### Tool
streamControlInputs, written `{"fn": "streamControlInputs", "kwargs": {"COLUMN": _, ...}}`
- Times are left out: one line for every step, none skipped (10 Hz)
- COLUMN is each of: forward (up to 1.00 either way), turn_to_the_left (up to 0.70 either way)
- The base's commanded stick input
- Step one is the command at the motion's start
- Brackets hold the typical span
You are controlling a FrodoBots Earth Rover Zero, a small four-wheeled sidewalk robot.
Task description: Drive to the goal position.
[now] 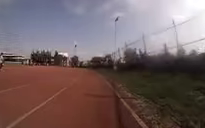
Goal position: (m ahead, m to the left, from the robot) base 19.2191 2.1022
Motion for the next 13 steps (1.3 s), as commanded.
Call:
{"fn": "streamControlInputs", "kwargs": {"forward": 0.50, "turn_to_the_left": 0.00}}
{"fn": "streamControlInputs", "kwargs": {"forward": 0.50, "turn_to_the_left": 0.27}}
{"fn": "streamControlInputs", "kwargs": {"forward": 0.50, "turn_to_the_left": 0.50}}
{"fn": "streamControlInputs", "kwargs": {"forward": 0.50, "turn_to_the_left": 0.50}}
{"fn": "streamControlInputs", "kwargs": {"forward": 0.50, "turn_to_the_left": 0.38}}
{"fn": "streamControlInputs", "kwargs": {"forward": 0.50, "turn_to_the_left": 0.12}}
{"fn": "streamControlInputs", "kwargs": {"forward": 0.50, "turn_to_the_left": 0.00}}
{"fn": "streamControlInputs", "kwargs": {"forward": 0.50, "turn_to_the_left": 0.00}}
{"fn": "streamControlInputs", "kwargs": {"forward": 0.50, "turn_to_the_left": 0.00}}
{"fn": "streamControlInputs", "kwargs": {"forward": 0.50, "turn_to_the_left": 0.00}}
{"fn": "streamControlInputs", "kwargs": {"forward": 0.50, "turn_to_the_left": 0.00}}
{"fn": "streamControlInputs", "kwargs": {"forward": 0.50, "turn_to_the_left": 0.00}}
{"fn": "streamControlInputs", "kwargs": {"forward": 0.50, "turn_to_the_left": 0.00}}
